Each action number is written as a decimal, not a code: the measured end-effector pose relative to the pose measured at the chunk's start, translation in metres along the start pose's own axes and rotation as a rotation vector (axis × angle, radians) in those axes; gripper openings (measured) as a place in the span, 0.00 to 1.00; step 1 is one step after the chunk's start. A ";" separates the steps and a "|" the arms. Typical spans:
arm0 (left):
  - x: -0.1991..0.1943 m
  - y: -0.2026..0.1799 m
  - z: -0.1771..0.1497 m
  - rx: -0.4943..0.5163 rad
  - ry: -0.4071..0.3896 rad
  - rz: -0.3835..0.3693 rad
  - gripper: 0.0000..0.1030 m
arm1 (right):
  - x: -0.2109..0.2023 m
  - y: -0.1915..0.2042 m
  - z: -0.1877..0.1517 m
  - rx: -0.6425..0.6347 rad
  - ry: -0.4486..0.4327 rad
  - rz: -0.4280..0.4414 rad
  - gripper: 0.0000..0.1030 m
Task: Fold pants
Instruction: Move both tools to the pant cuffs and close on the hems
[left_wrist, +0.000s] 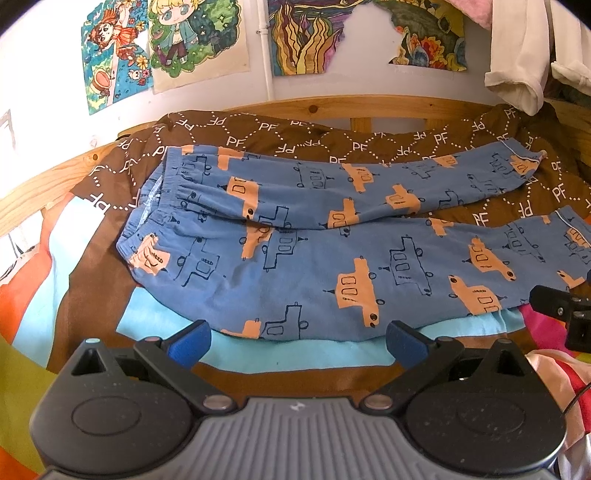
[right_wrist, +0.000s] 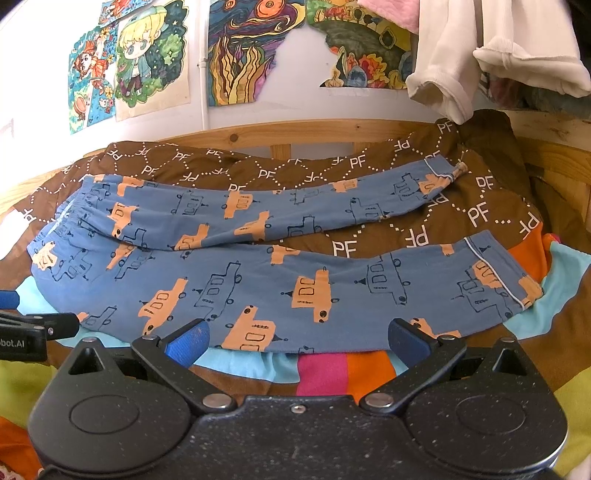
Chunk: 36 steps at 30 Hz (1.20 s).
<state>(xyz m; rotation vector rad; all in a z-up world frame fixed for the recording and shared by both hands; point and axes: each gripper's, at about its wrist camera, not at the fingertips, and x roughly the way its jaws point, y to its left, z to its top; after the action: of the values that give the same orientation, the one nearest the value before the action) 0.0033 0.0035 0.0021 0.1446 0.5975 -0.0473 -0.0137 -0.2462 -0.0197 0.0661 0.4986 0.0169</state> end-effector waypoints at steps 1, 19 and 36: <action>0.000 0.000 0.000 0.002 0.000 0.001 1.00 | 0.003 -0.001 -0.001 0.001 0.002 0.000 0.99; 0.060 0.027 0.110 0.066 -0.060 -0.032 1.00 | 0.042 -0.034 0.077 -0.098 0.006 0.099 0.99; 0.208 0.056 0.230 0.380 -0.016 -0.073 1.00 | 0.239 -0.068 0.214 -0.370 0.218 0.393 0.99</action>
<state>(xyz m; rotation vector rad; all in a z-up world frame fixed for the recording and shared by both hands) 0.3080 0.0239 0.0798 0.4903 0.5728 -0.2329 0.2985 -0.3189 0.0489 -0.2037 0.6864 0.5042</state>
